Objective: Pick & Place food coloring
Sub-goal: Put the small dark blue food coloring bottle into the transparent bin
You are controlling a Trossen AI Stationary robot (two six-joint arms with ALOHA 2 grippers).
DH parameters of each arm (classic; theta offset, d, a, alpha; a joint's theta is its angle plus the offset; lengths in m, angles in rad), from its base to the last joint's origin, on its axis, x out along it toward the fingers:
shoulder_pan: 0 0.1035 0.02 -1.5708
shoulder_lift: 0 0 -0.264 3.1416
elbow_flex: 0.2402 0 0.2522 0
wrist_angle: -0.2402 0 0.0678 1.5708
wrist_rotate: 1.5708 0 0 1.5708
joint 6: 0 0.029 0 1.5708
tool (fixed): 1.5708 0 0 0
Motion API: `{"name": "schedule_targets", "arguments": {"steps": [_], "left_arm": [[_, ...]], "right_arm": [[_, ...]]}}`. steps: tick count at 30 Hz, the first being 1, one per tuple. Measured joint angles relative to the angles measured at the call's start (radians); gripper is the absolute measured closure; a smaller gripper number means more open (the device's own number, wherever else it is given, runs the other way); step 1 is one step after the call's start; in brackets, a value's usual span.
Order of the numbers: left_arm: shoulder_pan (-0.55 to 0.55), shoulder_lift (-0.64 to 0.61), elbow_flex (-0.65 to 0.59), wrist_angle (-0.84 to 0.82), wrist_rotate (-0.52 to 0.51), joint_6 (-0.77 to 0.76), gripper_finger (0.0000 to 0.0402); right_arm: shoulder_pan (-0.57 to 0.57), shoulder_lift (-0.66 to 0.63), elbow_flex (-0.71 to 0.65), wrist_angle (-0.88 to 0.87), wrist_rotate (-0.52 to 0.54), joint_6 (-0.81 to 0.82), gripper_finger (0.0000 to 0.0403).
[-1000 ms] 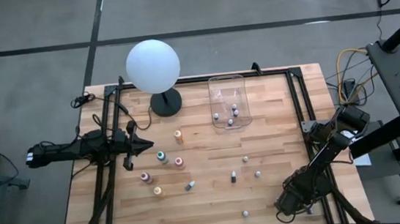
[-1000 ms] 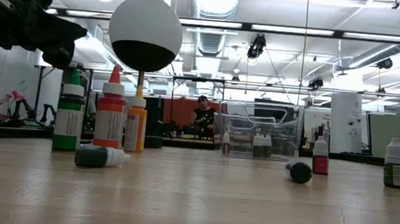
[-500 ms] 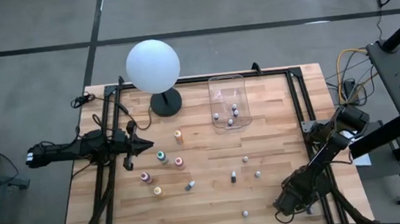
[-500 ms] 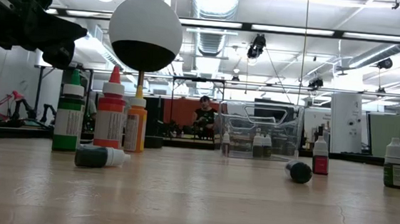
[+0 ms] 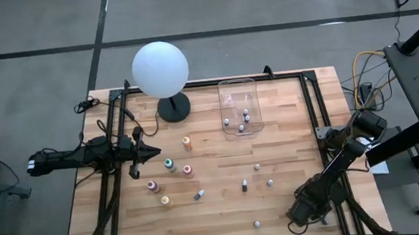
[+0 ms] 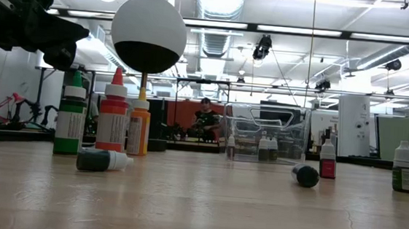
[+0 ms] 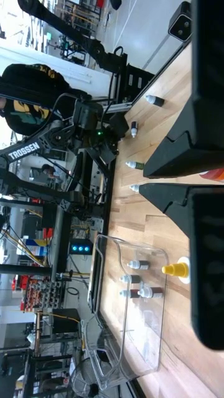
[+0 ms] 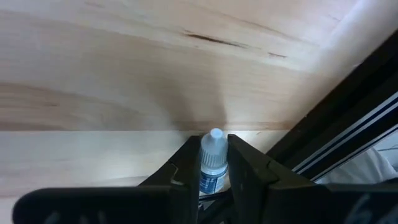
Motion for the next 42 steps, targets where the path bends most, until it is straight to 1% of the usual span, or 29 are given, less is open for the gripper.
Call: {"name": "schedule_targets", "arguments": {"steps": [3, 7, 12, 19, 22, 26, 29, 37, 42], "left_arm": [[0.0, 0.0, 0.0, 0.0, 0.0, 0.0, 0.0401], [0.0, 0.0, 0.0, 0.0, 0.0, 0.0, 0.0401], [0.0, 0.0, 0.0, 0.0, 0.0, 0.0, 0.0401], [0.0, 0.0, 0.0, 0.0, 0.0, 0.0, 0.0401], [0.0, 0.0, 0.0, 0.0, 0.0, 0.0, 0.0401], [0.0, 0.0, 0.0, 0.0, 0.0, 0.0, 0.0401], [0.0, 0.0, 0.0, 0.0, 0.0, 0.0, 0.0401], [0.0, 0.0, 0.0, 0.0, 0.0, 0.0, 0.0401], [0.0, 0.0, 0.0, 0.0, 0.0, 0.0, 0.0401]], "right_arm": [[-0.005, -0.022, -0.002, -0.017, 0.036, -0.009, 0.0347], [-0.015, -0.066, -0.004, -0.037, 0.117, -0.014, 0.0348], [-0.049, -0.137, -0.005, -0.061, 0.194, -0.066, 0.0348], [-0.105, -0.261, -0.003, -0.162, 0.239, -0.2, 0.0348], [-0.134, -0.31, -0.003, -0.23, 0.28, -0.273, 0.0348], [-0.189, -0.361, -0.002, -0.307, 0.333, -0.38, 0.0348], [-0.237, -0.397, -0.001, -0.328, 0.365, -0.474, 0.0348], [-0.388, -0.465, -0.001, -0.329, 0.448, -0.811, 0.0349], [-0.497, -0.495, 0.0, -0.31, 0.48, -1.04, 0.0349]]}}
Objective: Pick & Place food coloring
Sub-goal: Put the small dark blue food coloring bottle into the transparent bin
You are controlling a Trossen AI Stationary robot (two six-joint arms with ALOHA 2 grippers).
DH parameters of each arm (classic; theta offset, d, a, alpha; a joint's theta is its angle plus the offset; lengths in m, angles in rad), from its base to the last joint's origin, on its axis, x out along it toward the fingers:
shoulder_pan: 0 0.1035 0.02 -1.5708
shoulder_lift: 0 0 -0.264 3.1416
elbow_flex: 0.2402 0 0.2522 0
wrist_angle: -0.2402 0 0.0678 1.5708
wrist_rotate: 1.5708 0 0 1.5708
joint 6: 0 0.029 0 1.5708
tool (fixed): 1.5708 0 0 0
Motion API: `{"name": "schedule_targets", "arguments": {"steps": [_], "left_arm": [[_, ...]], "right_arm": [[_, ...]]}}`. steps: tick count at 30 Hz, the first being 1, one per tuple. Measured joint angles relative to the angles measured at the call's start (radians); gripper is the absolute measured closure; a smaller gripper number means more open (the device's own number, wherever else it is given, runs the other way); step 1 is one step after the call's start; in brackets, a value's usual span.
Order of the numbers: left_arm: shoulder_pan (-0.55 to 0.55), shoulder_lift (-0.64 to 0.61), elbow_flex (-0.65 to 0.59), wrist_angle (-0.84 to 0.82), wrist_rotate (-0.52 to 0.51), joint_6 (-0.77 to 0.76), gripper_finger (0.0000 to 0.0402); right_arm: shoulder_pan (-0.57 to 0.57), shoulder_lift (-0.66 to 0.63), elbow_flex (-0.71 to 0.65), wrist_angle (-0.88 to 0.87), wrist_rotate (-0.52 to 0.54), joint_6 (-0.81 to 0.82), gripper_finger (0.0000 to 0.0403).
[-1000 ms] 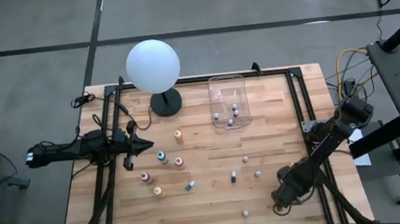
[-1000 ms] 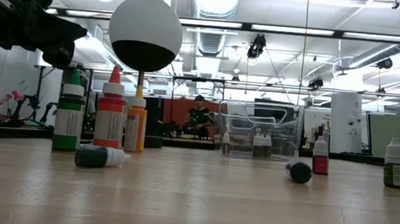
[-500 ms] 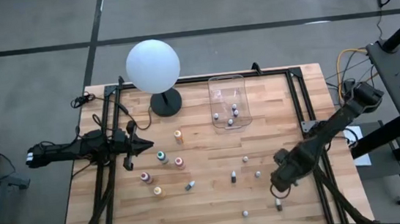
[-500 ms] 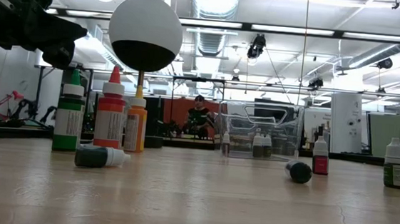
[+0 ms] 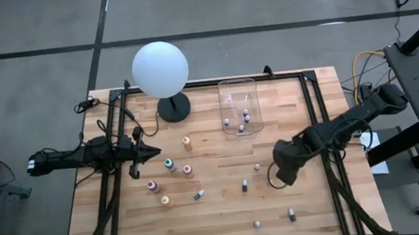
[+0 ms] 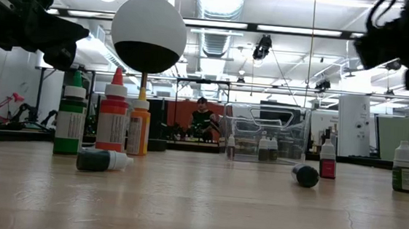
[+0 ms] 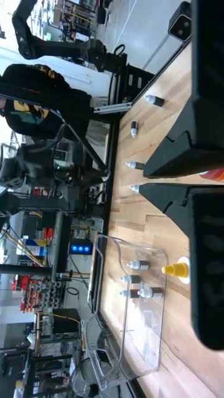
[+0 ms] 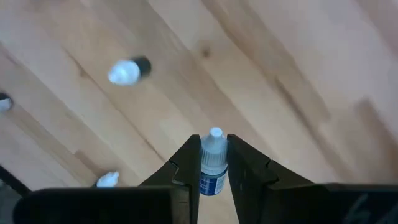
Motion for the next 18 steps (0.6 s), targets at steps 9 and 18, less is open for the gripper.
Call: {"name": "schedule_targets", "arguments": {"steps": [9, 18], "left_arm": [[0.0, 0.0, 0.0, 0.0, 0.0, 0.0, 0.0401], [0.0, 0.0, 0.0, 0.0, 0.0, 0.0, 0.0401]], "right_arm": [[-0.171, -0.012, 0.001, 0.143, -0.002, -0.379, 0.0349], [-0.329, -0.011, 0.001, 0.342, -0.003, -0.596, 0.0349]]}}
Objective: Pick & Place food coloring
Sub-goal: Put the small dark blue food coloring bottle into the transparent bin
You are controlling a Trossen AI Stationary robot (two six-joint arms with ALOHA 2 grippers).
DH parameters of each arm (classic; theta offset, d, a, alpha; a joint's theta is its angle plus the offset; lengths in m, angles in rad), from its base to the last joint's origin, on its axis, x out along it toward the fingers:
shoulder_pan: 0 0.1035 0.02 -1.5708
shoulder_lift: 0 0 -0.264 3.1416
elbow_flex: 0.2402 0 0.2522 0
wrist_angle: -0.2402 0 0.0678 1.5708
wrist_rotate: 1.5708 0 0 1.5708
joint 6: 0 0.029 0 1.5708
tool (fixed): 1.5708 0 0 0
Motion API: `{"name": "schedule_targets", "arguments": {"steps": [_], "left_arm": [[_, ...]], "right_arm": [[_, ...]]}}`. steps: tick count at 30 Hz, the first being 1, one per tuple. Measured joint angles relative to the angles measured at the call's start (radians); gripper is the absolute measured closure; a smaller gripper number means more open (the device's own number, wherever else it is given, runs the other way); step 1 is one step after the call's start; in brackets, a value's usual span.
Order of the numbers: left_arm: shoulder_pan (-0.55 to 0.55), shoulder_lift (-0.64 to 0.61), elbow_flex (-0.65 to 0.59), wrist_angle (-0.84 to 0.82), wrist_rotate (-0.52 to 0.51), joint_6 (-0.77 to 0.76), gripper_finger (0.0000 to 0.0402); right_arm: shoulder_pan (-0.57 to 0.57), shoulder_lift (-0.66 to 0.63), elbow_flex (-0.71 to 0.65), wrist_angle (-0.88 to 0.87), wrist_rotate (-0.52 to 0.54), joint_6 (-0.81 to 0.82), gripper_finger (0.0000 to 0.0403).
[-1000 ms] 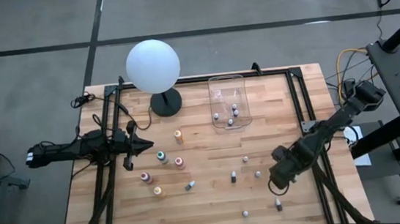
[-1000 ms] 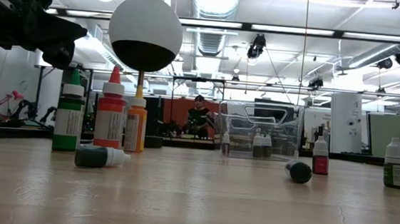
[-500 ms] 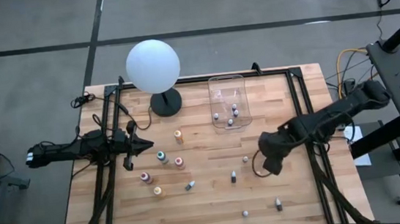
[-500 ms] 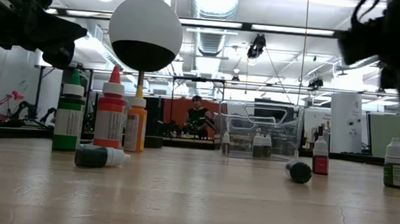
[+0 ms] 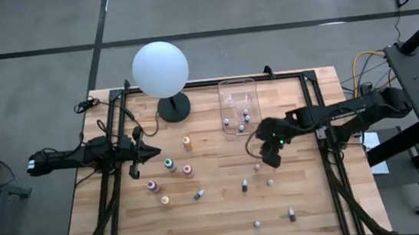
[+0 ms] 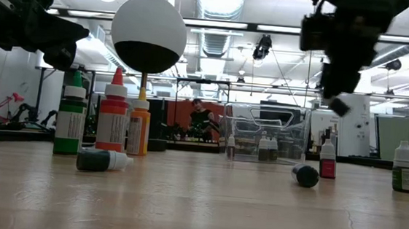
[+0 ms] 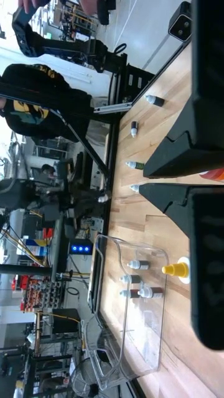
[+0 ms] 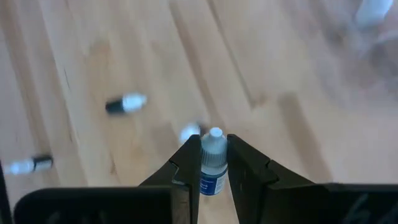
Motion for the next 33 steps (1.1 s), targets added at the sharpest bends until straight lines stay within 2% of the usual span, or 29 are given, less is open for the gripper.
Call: {"name": "schedule_targets", "arguments": {"steps": [15, 20, 27, 33], "left_arm": [[0.0, 0.0, 0.0, 0.0, 0.0, 0.0, 0.0401], [0.0, 0.0, 0.0, 0.0, 0.0, 0.0, 0.0401], [0.0, 0.0, 0.0, 0.0, 0.0, 0.0, 0.0401], [0.0, 0.0, 0.0, 0.0, 0.0, 0.0, 0.0401]], "right_arm": [[-0.284, 0.0, 0.0, 0.426, 0.0, -0.271, 0.0349], [-0.368, 0.0, 0.0, 0.508, -0.001, -0.334, 0.0349], [-0.465, 0.022, 0.0, 0.586, -0.001, -0.347, 0.0349], [-0.505, 0.12, 0.001, 0.718, -0.036, -0.355, 0.0349]]}}
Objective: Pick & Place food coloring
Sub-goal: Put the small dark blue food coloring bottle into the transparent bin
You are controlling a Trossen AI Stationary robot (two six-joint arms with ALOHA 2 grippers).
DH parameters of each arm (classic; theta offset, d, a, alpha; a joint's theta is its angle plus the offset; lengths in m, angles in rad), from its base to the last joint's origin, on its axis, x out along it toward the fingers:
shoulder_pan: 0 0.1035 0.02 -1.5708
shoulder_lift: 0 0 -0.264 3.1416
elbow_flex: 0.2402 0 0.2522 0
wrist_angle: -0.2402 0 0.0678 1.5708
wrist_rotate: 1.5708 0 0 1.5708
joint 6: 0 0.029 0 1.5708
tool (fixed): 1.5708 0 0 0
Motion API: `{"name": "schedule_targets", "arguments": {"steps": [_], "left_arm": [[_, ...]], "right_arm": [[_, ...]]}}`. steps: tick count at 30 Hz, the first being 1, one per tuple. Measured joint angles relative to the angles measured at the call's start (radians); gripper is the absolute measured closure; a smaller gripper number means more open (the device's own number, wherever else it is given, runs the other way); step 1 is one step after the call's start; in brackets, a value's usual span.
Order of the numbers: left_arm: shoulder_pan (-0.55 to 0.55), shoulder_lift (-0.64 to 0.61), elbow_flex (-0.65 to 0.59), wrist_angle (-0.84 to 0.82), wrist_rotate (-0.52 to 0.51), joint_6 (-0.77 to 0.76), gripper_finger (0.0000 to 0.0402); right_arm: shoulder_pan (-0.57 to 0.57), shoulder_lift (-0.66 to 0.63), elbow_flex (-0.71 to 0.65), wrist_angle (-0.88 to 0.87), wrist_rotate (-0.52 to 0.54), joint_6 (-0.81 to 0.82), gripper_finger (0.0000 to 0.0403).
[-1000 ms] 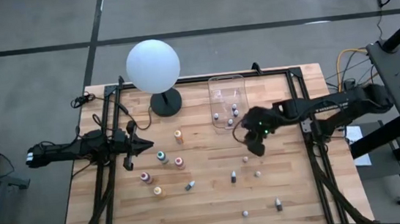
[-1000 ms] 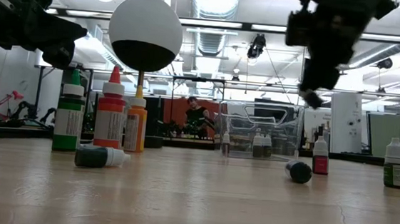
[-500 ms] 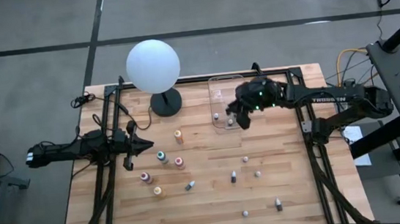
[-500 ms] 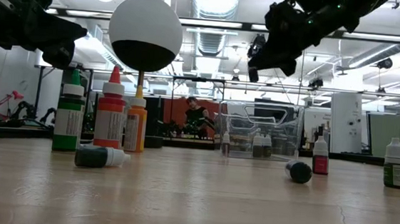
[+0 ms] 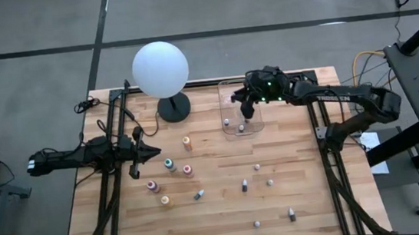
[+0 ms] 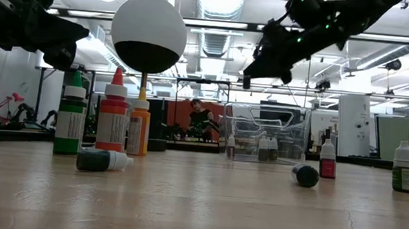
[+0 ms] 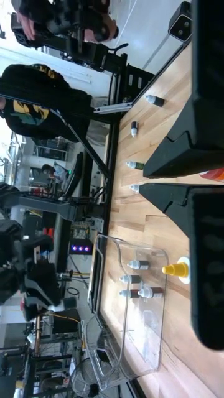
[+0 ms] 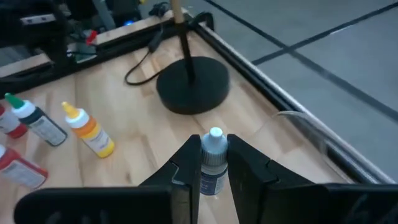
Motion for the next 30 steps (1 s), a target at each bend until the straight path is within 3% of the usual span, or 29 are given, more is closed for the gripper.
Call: {"name": "schedule_targets", "arguments": {"steps": [4, 12, 20, 30], "left_arm": [[0.0, 0.0, 0.0, 0.0, 0.0, 0.0, 0.0401], [0.0, 0.0, 0.0, 0.0, 0.0, 0.0, 0.0401], [0.0, 0.0, 0.0, 0.0, 0.0, 0.0, 0.0401], [0.0, 0.0, 0.0, 0.0, 0.0, 0.0, 0.0401]], "right_arm": [[-0.013, 0.078, 0.0, 0.072, -0.044, -0.049, 0.0349], [-0.063, 0.159, 0.0, 0.104, -0.044, -0.124, 0.0349], [-0.077, 0.266, 0.0, 0.251, -0.052, -0.128, 0.0349], [-0.083, 0.353, 0.0, 0.25, -0.054, -0.176, 0.0349]]}}
